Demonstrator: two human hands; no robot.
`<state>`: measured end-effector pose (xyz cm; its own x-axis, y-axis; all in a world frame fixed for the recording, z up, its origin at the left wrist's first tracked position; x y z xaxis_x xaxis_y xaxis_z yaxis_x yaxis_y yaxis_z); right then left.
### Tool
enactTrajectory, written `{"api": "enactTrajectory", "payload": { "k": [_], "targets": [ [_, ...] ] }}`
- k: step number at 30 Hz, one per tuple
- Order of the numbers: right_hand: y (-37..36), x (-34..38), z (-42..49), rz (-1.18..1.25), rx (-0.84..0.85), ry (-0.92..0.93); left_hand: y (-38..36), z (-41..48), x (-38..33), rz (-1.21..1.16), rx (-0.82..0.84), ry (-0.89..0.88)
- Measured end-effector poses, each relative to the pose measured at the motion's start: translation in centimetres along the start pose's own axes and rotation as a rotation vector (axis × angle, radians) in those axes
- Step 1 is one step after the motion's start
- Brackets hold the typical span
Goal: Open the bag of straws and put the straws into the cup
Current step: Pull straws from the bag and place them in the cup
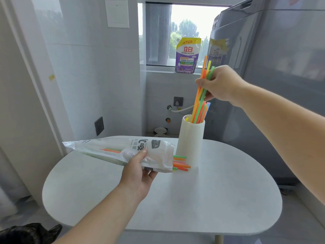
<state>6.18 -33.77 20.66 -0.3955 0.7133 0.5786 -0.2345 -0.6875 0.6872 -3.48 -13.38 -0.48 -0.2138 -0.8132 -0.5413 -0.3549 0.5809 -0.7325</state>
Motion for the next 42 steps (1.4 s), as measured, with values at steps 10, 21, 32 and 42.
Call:
{"api": "enactTrajectory", "payload": {
  "k": [10, 21, 32, 42],
  "targets": [
    [-2.5, -2.0, -0.3, -0.313, -0.042, 0.061, 0.2, -0.1, -0.1, 0.002, -0.001, -0.003],
    [-3.0, -2.2, 0.0, -0.04, -0.204, 0.096, 0.1, -0.3, 0.0, 0.012, 0.006, 0.009],
    [-1.9, -0.1, 2.1, -0.184, -0.113, 0.207, 0.1, -0.2, 0.1, 0.021, 0.006, 0.024],
    [-4.3, -2.1, -1.1, -0.314, 0.127, 0.161, 0.0, -0.3, 0.2, 0.02, 0.024, 0.017]
  ]
}}
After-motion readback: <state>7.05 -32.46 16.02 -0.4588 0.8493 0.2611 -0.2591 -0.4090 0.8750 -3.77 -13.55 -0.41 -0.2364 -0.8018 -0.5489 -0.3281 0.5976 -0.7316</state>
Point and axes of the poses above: each hand's wrist, its own z-axis towards the middle knuckle, its own y-axis out of the back of the hand, x = y × z, the point moved 2 cm from there along z, towards the middle knuckle, and after that the axes turned 10 degrees about y, right-handed, at the moved point
